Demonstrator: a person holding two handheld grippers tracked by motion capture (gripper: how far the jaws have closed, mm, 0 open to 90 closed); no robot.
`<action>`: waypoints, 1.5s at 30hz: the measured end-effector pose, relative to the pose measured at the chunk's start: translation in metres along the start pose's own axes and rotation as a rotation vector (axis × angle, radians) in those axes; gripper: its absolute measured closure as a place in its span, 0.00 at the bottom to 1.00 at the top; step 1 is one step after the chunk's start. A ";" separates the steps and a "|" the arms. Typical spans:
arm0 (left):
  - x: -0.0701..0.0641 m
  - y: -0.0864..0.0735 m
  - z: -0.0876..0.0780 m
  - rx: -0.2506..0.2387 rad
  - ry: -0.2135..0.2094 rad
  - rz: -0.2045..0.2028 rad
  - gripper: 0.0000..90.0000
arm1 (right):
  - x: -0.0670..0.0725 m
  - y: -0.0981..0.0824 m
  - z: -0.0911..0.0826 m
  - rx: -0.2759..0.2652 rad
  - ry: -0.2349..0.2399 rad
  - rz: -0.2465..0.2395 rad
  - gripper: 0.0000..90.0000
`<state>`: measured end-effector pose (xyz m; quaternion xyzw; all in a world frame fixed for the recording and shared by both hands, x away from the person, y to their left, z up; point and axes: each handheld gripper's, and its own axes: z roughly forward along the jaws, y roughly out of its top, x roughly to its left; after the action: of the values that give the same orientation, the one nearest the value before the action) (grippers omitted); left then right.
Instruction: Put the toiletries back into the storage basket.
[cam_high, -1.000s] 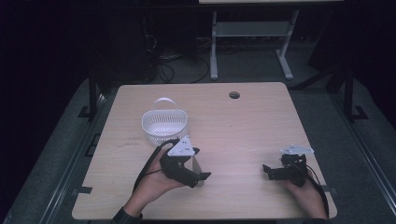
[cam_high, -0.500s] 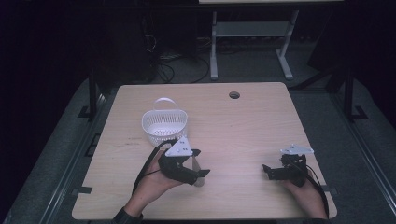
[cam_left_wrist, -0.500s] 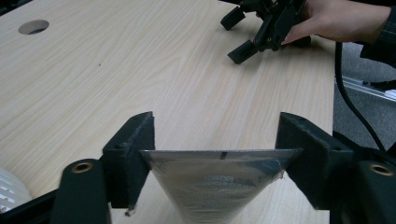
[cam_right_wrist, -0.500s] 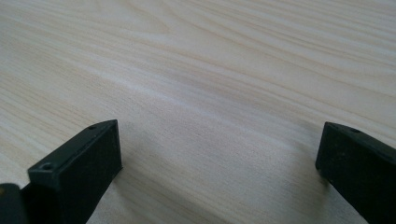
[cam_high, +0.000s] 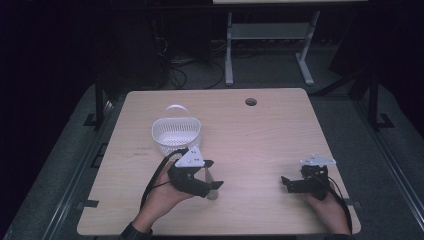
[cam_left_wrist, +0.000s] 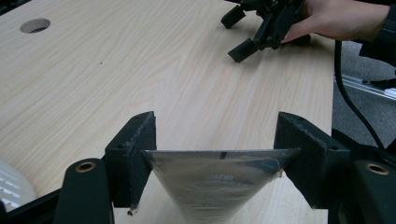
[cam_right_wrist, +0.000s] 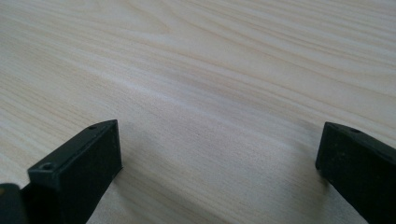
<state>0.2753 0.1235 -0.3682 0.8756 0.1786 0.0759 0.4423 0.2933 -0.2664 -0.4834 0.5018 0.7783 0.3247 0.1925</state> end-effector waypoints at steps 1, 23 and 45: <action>0.000 0.000 -0.001 -0.001 0.002 -0.002 0.33 | 0.000 0.000 0.000 0.001 0.000 0.000 0.00; 0.012 -0.003 -0.018 -0.003 0.026 -0.020 0.33 | 0.000 0.000 0.000 0.000 0.000 0.000 0.00; 0.028 -0.010 -0.037 0.000 0.079 -0.051 0.33 | 0.000 0.000 0.000 0.000 0.000 0.000 0.00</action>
<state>0.2877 0.1672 -0.3544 0.8671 0.2180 0.0993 0.4367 0.2933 -0.2664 -0.4834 0.5017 0.7783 0.3246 0.1926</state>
